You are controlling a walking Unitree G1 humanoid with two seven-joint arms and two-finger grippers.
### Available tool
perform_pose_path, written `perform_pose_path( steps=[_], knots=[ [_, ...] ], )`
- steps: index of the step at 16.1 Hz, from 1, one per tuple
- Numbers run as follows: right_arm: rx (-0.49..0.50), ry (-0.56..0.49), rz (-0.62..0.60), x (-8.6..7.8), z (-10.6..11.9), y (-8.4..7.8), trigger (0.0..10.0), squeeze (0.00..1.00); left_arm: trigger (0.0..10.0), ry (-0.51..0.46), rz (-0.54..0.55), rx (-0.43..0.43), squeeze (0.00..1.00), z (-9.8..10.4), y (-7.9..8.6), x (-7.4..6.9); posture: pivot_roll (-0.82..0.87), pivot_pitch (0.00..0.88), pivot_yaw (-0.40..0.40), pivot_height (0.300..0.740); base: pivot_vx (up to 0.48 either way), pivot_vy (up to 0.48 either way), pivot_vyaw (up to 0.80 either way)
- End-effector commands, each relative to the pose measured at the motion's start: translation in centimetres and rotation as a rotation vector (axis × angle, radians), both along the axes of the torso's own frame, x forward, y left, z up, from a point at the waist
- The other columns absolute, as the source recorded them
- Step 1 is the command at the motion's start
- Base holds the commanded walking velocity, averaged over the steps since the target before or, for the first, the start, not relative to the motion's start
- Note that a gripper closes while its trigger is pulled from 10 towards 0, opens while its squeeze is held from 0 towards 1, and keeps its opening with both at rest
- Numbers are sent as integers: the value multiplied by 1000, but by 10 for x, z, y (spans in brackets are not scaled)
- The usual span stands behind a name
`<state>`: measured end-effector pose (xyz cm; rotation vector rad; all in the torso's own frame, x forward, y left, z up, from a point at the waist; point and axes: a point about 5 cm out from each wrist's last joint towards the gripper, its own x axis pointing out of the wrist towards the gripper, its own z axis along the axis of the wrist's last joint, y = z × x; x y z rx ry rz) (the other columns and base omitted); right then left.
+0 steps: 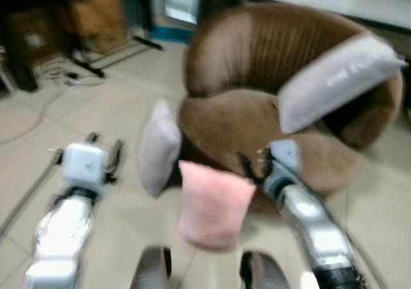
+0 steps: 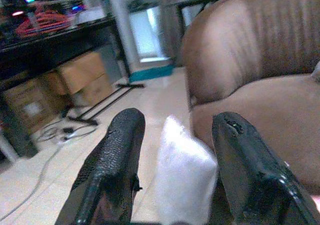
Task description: Move the pillow to the sofa from floor
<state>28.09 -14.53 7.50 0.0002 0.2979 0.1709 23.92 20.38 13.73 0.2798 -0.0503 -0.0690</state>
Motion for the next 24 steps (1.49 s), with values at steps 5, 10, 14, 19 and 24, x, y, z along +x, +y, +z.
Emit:
perform_pose_path(
  steps=[5,10,14,19,24],
  knots=[
    [-2,-26,15,5,7,9,10000,0,10000,0,26,15,0,1,10,-1,37,0,-43,608,341,0,0],
    [-19,-20,5,6,7,6,10000,0,10000,1,18,14,0,0,8,1,31,0,-47,608,340,0,0],
    [-35,-21,0,7,7,5,10000,0,10000,2,27,10,0,-1,7,1,32,0,-53,608,340,0,0],
    [-49,3,-4,7,5,3,10000,0,10000,31,18,25,0,-7,6,2,29,0,-65,598,264,0,0],
    [-48,17,0,8,3,5,10000,0,10000,45,21,44,0,-11,4,1,30,0,-71,548,0,0,0]
  ],
)
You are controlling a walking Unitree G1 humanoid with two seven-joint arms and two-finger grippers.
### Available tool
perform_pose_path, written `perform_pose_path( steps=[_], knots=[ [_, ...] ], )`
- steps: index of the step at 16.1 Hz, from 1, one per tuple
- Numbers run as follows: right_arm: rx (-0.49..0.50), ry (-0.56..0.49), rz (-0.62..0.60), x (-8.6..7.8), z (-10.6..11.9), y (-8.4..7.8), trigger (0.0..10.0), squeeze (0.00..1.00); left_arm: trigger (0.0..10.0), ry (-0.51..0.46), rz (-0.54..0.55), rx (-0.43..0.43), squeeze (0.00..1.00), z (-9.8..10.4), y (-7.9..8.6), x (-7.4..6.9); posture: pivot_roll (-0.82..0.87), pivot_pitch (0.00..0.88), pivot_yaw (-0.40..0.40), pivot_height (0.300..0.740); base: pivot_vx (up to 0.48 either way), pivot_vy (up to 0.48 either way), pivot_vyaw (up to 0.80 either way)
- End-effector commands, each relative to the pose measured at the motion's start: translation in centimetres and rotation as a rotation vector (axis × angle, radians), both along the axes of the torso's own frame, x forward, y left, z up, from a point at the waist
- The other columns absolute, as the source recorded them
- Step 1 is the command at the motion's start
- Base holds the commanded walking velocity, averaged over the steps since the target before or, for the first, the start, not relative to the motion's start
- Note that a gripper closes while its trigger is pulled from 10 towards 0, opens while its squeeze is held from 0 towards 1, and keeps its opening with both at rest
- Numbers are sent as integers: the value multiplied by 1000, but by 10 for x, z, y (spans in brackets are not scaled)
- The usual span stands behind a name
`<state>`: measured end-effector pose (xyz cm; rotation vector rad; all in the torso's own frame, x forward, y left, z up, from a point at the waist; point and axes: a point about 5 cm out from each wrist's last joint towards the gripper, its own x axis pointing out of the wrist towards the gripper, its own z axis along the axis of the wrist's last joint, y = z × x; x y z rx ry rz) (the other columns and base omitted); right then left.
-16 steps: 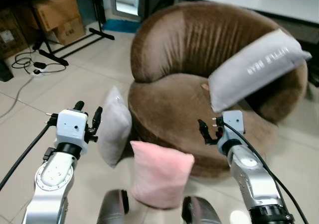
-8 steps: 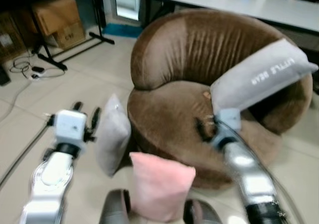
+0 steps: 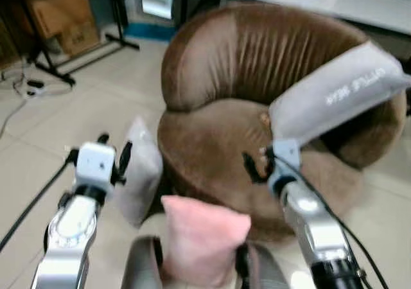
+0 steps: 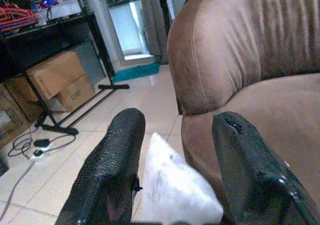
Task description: Move the pillow to the sofa from floor
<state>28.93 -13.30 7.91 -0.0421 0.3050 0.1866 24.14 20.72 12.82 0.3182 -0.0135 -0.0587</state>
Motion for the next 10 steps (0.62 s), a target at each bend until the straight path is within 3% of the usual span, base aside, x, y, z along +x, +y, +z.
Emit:
perform_pose_path(
  steps=[1,10],
  knots=[
    [-7,15,-16,-1,-1,-7,10000,0,10000,13,3,7,0,-2,0,-2,34,0,-75,538,0,0,0],
    [2,81,48,0,-17,6,10000,0,10000,38,-5,41,0,-4,2,-7,63,0,-82,443,0,0,0]
  ],
)
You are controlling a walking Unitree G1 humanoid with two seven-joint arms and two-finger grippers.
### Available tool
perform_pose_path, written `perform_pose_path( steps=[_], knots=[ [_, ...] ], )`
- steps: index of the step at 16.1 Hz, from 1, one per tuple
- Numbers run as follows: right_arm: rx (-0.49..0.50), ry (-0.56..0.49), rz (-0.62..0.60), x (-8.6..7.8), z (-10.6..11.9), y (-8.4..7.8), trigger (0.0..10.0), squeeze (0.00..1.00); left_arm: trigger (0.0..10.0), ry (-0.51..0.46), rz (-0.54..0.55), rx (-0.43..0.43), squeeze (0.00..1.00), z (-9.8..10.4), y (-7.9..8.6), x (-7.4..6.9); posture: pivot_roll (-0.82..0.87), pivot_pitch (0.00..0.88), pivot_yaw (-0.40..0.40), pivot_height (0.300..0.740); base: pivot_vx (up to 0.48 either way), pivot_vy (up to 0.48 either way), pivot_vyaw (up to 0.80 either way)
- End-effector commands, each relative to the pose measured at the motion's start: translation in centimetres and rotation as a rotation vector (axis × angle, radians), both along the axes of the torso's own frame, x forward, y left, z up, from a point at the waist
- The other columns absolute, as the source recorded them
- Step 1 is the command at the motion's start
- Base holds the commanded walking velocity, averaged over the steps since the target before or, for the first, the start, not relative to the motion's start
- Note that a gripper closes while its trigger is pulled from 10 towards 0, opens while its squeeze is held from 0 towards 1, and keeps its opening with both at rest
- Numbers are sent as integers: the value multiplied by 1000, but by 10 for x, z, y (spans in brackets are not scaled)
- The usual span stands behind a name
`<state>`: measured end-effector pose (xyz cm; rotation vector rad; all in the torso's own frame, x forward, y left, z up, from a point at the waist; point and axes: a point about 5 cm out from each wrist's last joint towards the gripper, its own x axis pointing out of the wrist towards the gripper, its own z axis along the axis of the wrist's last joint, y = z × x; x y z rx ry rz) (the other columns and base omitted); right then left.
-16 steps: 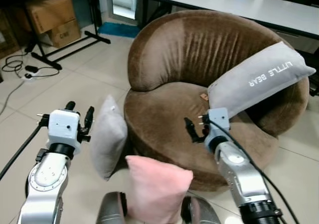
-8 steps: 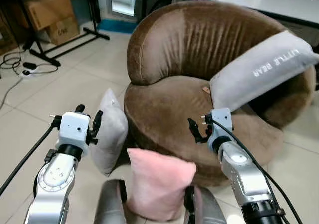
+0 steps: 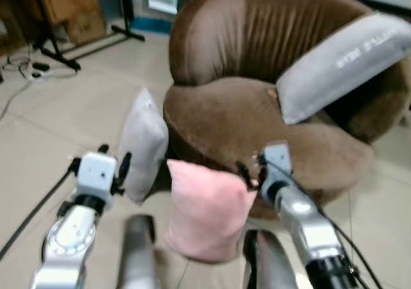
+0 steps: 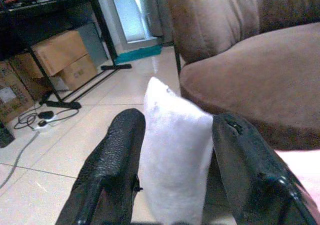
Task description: Move the pillow to the sofa from floor
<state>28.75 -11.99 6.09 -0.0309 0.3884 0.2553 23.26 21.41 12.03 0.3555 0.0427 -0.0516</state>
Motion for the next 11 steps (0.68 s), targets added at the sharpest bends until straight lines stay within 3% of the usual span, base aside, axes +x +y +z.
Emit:
perform_pose_path(
  steps=[1,3,9,10,11],
  knots=[
    [-13,0,-15,1,0,-7,10000,0,10000,-10,-21,4,0,3,-5,0,67,0,-81,433,0,0,0],
    [-10,16,8,0,-5,-4,10000,0,10000,-6,-21,8,0,4,-4,-2,70,0,-76,414,0,0,0],
    [18,34,11,-4,-16,-2,10000,0,10000,4,-53,22,0,8,-3,-4,67,0,-34,414,0,0,0],
    [64,19,23,-4,-14,0,10000,1000,10000,8,-65,23,0,9,-4,-4,63,0,-29,414,0,0,0],
    [95,11,36,-4,-13,2,10000,1000,10000,13,-75,25,0,9,-4,-4,62,0,-26,414,0,0,0]
  ],
)
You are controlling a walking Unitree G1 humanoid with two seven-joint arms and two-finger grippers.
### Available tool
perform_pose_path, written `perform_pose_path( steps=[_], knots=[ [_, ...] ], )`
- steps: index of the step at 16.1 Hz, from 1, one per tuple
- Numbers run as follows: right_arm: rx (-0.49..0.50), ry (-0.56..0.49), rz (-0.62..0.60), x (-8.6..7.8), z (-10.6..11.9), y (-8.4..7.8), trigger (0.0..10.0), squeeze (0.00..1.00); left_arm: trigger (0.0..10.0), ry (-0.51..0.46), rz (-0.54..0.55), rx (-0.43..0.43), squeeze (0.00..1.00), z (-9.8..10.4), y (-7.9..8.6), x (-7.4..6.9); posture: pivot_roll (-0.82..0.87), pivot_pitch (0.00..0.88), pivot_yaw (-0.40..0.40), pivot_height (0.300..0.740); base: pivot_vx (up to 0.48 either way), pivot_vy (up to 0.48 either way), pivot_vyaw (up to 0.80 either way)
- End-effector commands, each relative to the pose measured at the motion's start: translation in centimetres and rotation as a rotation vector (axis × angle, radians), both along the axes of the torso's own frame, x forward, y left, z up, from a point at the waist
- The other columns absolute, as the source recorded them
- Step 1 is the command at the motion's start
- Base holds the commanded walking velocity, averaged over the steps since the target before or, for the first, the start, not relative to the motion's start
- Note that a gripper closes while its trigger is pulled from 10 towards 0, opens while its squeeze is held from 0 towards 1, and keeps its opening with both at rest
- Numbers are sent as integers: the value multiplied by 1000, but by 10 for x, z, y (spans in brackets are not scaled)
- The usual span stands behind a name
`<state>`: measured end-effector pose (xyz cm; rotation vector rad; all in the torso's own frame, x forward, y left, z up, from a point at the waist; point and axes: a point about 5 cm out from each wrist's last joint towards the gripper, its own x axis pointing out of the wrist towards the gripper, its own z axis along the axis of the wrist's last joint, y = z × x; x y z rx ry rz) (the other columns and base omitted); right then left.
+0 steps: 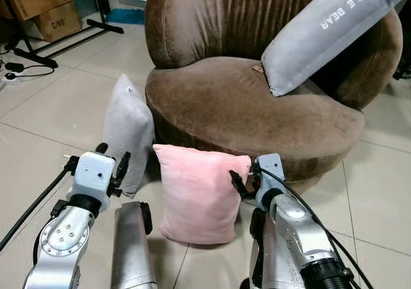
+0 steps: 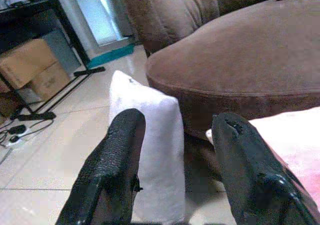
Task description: Move the pillow to the sofa from floor
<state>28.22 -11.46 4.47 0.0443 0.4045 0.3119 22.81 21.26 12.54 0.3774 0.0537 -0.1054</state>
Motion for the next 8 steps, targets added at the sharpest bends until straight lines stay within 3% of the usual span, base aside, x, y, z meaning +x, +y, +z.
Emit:
perform_pose_path(
  steps=[1,5,8],
  knots=[
    [24,-13,-4,3,2,-2,10000,1000,10000,0,-37,6,0,4,-4,0,64,0,-27,414,0,0,0],
    [13,-14,-23,26,3,-1,10000,1000,10000,36,-123,28,0,2,-13,-6,59,0,-13,414,0,0,0],
    [-98,-69,98,42,12,10,10000,1000,10000,64,-187,25,0,2,-19,-10,30,0,10,414,0,0,0]
  ],
)
